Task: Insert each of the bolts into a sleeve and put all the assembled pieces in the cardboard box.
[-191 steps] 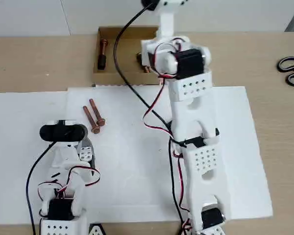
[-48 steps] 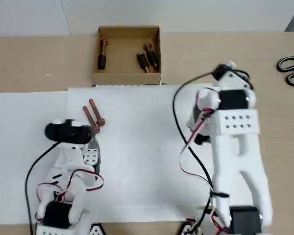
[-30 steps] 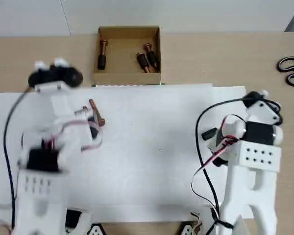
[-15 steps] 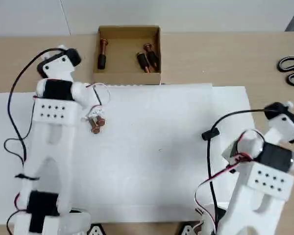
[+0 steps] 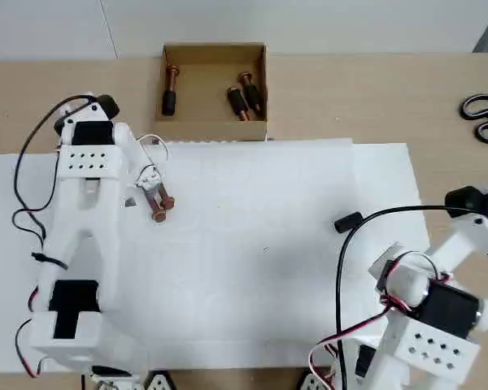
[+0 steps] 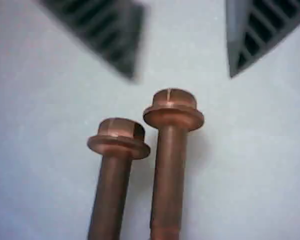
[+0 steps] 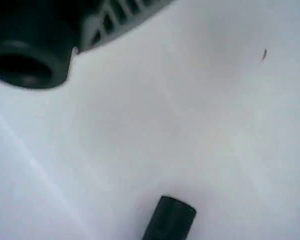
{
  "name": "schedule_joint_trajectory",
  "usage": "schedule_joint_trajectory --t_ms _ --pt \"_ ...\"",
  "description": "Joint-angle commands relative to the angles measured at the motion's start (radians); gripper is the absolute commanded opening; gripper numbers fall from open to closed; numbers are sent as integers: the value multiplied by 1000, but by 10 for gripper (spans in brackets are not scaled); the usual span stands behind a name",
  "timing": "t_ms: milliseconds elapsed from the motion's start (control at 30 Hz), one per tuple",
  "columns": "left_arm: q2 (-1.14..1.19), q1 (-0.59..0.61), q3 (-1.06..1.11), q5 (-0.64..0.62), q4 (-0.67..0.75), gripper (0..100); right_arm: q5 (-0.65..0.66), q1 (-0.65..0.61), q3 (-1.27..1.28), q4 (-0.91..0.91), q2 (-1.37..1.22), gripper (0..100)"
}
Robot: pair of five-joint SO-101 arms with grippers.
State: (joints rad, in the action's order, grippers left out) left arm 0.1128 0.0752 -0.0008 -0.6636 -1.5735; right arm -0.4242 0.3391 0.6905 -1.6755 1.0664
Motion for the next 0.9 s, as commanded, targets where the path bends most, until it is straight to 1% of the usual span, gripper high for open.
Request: schedule_joint_trajectory --t_ms 0,300,600,867 --pt "-5 3 -54 5 21 213 8 13 -3 8 13 2" --pt "0 2 -50 5 71 190 8 13 -3 8 13 2" --pt "126 -2 -56 5 98 138 8 12 -2 8 13 2" --pt "187 0 -56 5 146 137 9 12 -2 8 13 2"
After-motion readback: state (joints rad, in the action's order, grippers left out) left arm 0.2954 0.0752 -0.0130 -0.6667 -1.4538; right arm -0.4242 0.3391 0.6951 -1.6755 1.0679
